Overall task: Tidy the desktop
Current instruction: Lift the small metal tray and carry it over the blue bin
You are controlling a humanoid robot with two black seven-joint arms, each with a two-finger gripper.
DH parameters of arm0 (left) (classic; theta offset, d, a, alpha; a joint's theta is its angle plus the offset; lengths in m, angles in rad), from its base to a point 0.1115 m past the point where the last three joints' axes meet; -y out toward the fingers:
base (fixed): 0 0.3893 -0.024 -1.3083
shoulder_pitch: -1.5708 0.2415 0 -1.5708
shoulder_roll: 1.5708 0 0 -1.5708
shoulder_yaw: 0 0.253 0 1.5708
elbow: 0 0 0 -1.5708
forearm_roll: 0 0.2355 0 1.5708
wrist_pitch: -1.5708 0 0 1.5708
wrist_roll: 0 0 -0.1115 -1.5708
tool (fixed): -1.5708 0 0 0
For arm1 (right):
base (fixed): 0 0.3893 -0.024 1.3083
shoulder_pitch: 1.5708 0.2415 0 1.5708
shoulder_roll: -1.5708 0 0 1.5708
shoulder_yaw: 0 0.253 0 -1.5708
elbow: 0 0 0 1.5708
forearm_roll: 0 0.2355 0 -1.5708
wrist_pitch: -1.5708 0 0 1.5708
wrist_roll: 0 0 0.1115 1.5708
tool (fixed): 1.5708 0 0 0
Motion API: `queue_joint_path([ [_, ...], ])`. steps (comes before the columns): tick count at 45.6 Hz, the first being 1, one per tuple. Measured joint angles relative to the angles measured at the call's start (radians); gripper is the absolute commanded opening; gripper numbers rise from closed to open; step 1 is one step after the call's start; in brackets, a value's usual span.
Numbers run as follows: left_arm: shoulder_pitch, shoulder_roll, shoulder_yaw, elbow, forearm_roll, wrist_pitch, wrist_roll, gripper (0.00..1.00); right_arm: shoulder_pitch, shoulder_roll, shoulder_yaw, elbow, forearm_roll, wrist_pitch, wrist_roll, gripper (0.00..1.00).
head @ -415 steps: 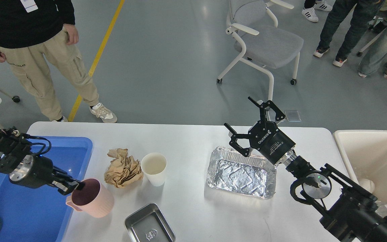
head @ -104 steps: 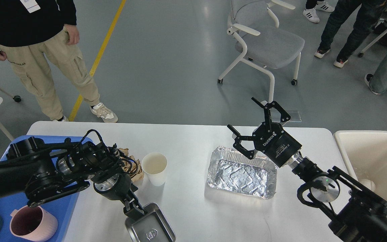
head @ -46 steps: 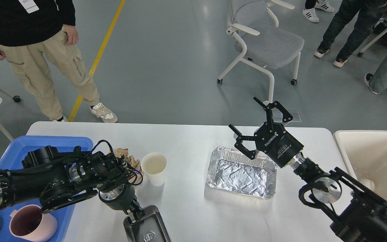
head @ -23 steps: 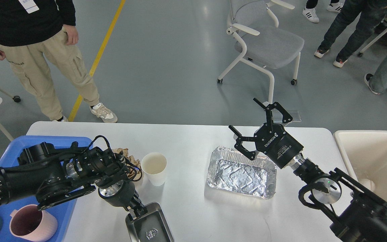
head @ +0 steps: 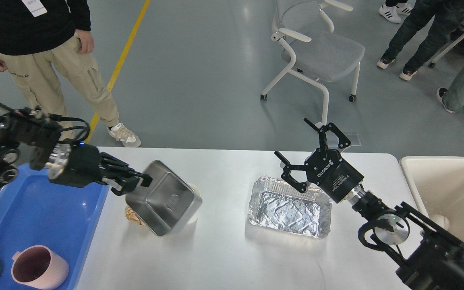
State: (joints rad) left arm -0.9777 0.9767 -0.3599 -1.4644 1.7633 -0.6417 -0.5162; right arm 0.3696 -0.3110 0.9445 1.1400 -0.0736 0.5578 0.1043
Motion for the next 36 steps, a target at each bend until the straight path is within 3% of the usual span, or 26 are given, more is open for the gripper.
queue_joint_path([
  [8,0.027,0.198,-0.010,0.007,-0.019,0.080,-0.007,0.03,0.000,-0.005,0.002,0.002,0.000,-0.001,0.000,1.00],
  [14,0.062,0.267,-0.001,0.067,-0.020,0.171,0.002,0.02,-0.003,-0.006,0.002,0.004,0.000,-0.001,0.000,1.00],
  [28,0.186,0.229,0.010,0.404,0.001,0.359,0.083,0.03,-0.005,-0.025,0.001,0.019,0.000,0.002,0.000,1.00],
  [36,0.220,0.166,0.010,0.595,0.007,0.418,0.093,0.03,-0.008,-0.029,0.002,0.037,0.000,0.002,0.000,1.00],
])
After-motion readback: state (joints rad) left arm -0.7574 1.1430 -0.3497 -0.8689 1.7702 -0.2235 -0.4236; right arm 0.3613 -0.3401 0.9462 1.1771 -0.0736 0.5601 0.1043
